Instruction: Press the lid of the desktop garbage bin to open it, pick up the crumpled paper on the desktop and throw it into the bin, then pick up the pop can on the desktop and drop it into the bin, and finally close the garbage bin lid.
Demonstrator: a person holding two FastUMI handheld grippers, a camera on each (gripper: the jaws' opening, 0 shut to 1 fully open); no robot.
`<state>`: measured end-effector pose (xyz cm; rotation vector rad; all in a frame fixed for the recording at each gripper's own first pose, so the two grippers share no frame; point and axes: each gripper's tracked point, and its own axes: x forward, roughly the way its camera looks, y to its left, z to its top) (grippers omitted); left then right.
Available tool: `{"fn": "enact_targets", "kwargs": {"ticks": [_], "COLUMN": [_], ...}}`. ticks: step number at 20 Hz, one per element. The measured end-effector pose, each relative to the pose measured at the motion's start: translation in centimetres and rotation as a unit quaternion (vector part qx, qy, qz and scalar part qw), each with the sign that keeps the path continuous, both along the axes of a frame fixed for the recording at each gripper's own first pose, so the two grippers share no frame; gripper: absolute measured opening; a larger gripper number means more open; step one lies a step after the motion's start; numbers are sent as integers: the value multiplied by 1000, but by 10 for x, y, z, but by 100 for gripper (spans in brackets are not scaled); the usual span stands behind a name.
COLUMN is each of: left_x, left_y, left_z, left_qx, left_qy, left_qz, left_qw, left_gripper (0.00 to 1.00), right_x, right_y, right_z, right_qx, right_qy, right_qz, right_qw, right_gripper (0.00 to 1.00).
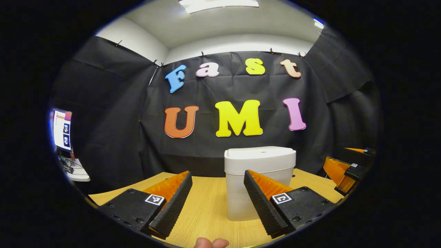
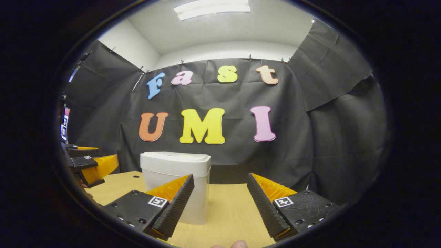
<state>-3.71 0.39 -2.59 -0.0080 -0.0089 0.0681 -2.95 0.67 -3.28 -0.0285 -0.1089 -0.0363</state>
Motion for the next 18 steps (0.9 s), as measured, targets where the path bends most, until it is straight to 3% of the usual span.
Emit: {"fn": "enact_targets", "kwargs": {"ticks": [18], "left_x": [-1], "left_y": [0], "left_z": [1], "left_qx": [-2], "left_qy": [-5], "left_qz": [-2], "left_qw": [1000], "left_gripper": [97], "right_x": [-2], "right_y": [5], "right_z": [-2], "right_qx": [0], "right_qy": [0], "right_qz": [6], "right_qw": [1000], "right_gripper": [96]}}
